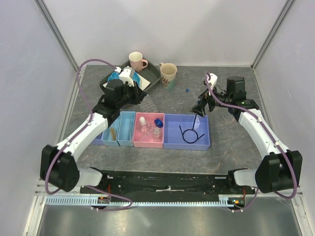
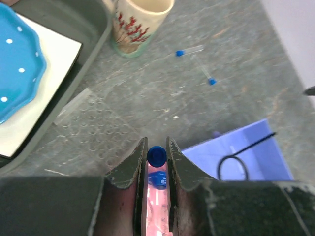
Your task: Organize the chemistry lab equipment
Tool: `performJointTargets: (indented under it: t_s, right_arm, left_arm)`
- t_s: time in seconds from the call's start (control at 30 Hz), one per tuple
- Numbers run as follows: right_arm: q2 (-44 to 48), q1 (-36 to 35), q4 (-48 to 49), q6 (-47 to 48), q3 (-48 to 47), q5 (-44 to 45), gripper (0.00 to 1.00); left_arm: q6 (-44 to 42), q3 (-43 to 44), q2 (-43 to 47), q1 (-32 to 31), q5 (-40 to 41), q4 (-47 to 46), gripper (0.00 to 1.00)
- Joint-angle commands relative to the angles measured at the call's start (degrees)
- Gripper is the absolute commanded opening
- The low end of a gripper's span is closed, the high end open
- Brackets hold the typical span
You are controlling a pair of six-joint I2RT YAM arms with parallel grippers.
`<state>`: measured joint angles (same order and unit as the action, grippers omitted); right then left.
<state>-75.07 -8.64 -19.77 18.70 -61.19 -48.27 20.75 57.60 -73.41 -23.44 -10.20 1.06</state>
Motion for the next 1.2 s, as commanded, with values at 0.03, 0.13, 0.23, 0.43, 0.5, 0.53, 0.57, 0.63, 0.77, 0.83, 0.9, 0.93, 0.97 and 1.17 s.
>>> performJointTargets:
  t_s: [0.03,0.13,0.23,0.43,0.5,0.53,0.57,0.63,0.77,0.83,0.9,0.93,0.97,1.17]
  right_arm:
    - [-0.3,1.5,1.7,5.7,2.0,4.8,0.98]
    - [-0.5,3.4,6.4,2.1,5.0,0.2,0.98]
    - [-0.2,4.1,9.0,1.2,7.7,-2.3,0.98]
    - [-1.0,5.5,8.6,2.8,9.2,-2.7,0.98]
    - [-1.1,5.7,8.0,3.1,8.6,-2.5,0.98]
    - [-1.2,5.7,7.6,3.2,8.4,-2.6,0.98]
    - [-1.2,5.8,7.2,3.5,7.9,-2.6,0.98]
    - [-1.5,5.8,6.1,4.1,7.3,-2.8,0.98]
    - [-1.9,5.8,4.7,5.1,6.6,-2.6,0.98]
    - [-2.1,5.8,4.1,5.5,6.2,-2.6,0.98]
    - [-2.3,5.7,3.8,5.5,6.1,-2.6,0.98]
    - [-2.3,5.7,3.7,5.6,5.9,-2.5,0.98]
    - [-2.3,5.8,3.7,5.6,5.9,-2.4,0.98]
    - [-2.6,5.8,3.5,6.0,5.9,-2.1,0.98]
  left_arm:
    - [-9.7,5.4,-7.6,0.2,6.7,-3.0,0.02]
    - [-11.0,7.1,-12.5,0.3,8.7,-5.8,0.02]
    - [-11.5,8.5,-17.5,0.2,9.9,-9.0,0.02]
    - [-12.0,13.2,-26.2,0.2,12.7,-11.2,0.02]
    - [-12.1,15.2,-28.0,0.3,13.0,-11.3,0.02]
    - [-12.1,15.9,-29.6,0.3,13.4,-11.2,0.02]
    - [-12.2,16.4,-30.2,0.2,13.6,-11.2,0.02]
    - [-12.5,17.6,-32.0,0.2,14.2,-11.0,0.02]
    - [-12.8,18.9,-34.2,0.3,15.4,-10.6,0.02]
    - [-12.8,19.1,-34.7,0.3,16.1,-10.0,0.02]
    - [-12.8,19.2,-35.5,0.2,16.4,-9.2,0.02]
    - [-12.8,19.3,-35.8,0.2,16.9,-8.9,0.02]
    - [-12.9,19.1,-36.0,0.2,17.0,-8.8,0.02]
    - [-13.7,18.6,-36.7,0.2,17.4,-8.3,0.02]
